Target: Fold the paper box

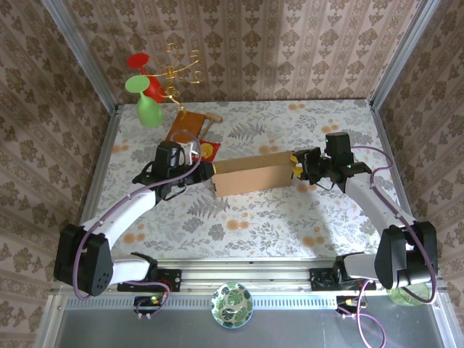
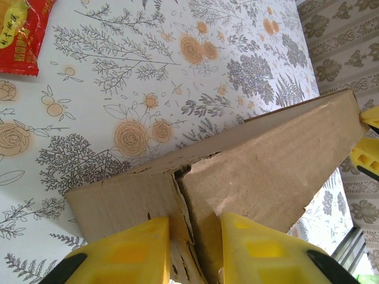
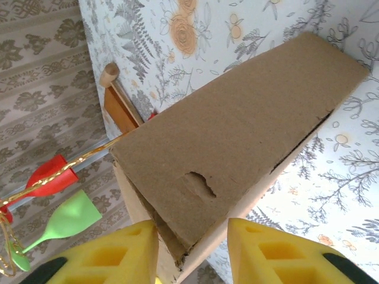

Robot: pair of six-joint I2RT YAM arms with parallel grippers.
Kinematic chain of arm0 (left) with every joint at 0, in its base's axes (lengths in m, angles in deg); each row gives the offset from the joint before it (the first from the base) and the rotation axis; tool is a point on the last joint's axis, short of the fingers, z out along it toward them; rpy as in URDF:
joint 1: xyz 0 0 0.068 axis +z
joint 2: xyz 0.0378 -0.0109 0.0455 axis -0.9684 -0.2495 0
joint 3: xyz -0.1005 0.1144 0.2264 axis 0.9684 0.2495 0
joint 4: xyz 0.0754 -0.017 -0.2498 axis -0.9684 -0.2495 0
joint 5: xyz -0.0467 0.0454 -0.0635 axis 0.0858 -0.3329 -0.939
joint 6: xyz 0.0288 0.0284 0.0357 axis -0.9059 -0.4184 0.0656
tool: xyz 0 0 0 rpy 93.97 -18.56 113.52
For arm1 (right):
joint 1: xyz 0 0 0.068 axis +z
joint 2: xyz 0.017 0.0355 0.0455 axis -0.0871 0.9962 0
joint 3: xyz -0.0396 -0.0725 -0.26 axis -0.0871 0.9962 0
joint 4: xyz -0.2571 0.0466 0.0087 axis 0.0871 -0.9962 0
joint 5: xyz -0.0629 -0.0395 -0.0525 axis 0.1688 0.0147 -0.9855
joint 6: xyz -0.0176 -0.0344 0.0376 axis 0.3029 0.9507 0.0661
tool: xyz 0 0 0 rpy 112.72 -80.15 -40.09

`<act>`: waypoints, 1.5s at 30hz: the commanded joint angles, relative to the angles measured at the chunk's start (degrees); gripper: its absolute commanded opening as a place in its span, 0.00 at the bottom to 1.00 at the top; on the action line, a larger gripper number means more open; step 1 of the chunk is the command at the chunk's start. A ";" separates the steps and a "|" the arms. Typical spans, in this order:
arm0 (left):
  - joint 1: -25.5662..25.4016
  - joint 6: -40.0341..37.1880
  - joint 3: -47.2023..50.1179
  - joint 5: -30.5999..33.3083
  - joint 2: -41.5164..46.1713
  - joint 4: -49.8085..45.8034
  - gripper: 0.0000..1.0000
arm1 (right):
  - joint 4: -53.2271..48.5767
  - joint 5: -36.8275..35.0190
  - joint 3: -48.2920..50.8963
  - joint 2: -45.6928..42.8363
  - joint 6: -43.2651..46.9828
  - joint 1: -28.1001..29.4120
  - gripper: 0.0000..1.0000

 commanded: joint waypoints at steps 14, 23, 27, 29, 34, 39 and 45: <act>-7.46 -7.87 2.33 7.23 2.39 -5.89 0.26 | -13.83 -4.50 -2.15 -6.96 13.50 -1.89 0.41; -14.63 -8.79 16.21 10.70 11.71 3.07 0.26 | -23.22 -4.55 8.83 -17.91 17.97 -1.89 0.30; -17.46 -4.13 23.83 12.70 15.45 9.38 0.27 | -25.61 -5.26 14.16 -24.45 19.13 -1.89 0.30; -18.00 -1.70 26.55 13.46 15.76 12.09 0.28 | -23.85 -4.65 18.54 -26.79 17.37 -1.89 0.33; -18.01 -0.88 25.71 13.61 13.55 13.53 0.29 | -18.81 -5.17 20.26 -25.01 15.30 -1.89 0.34; -14.28 -0.09 19.56 15.70 16.25 7.13 0.34 | -24.45 -10.72 8.57 -20.78 24.12 -3.05 0.53; -1.70 -0.37 10.71 23.93 22.85 -3.56 1.00 | -31.77 -29.09 -8.86 -19.23 36.43 -4.97 1.00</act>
